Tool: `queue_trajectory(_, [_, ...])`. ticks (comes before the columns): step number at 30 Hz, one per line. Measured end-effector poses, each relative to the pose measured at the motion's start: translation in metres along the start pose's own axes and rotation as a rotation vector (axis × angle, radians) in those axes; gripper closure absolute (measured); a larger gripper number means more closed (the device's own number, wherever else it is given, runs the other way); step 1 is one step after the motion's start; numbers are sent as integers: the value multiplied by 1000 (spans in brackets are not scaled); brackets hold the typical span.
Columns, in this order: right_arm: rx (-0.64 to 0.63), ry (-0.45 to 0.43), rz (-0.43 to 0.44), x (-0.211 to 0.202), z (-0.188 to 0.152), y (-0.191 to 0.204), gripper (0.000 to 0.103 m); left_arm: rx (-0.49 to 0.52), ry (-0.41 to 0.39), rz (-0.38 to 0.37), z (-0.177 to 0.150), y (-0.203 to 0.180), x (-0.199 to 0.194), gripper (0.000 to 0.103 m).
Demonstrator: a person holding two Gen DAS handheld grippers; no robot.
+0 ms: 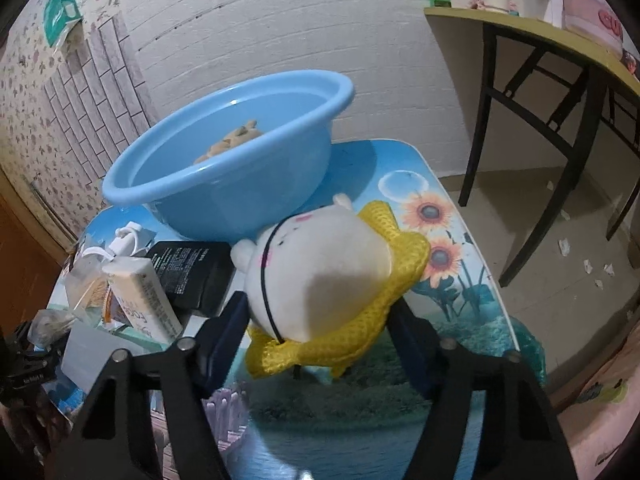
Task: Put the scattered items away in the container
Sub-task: 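Grasp the clear bag of cotton swabs with the left tool while the right approaches the white plush, then grasp the white plush with yellow hat with the right tool, then carry the swab bag and white plush into the basin and open both tools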
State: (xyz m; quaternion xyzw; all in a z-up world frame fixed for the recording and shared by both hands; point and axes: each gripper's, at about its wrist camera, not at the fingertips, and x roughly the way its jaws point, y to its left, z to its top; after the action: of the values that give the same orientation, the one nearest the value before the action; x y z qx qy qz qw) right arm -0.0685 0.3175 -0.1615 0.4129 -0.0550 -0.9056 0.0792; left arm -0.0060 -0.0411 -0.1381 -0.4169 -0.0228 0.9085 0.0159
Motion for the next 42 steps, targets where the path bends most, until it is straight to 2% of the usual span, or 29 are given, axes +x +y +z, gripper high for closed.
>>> queue_trajectory(2, [6,-11,-6,-3,-1,-2,41,-26,-31,17,0,4,-6,46])
queue_trajectory(5, [15,-46,-11,-14,-1,-6,44,-62,-81,41,0,10,-18,51])
queue_trajectory(11, [31,-143,0,-48,5,-15,47,-94,-117,15,8,14,-33,51])
queue_trajectory(17, [37,-214,21,-75,16,-13,47,-28,-155,-39,26,-7,-53,51])
queue_trajectory(25, [21,-254,52,-85,27,0,47,34,-236,-108,52,-37,-74,51])
queue_trajectory(30, [25,-296,44,-94,27,-5,47,53,-268,-128,63,-46,-82,51])
queue_trajectory(34, [60,-354,8,-104,32,-16,48,73,-276,-132,74,-51,-82,51])
queue_trajectory(42, [51,-392,69,-102,61,4,48,126,-289,-195,111,-83,-72,51])
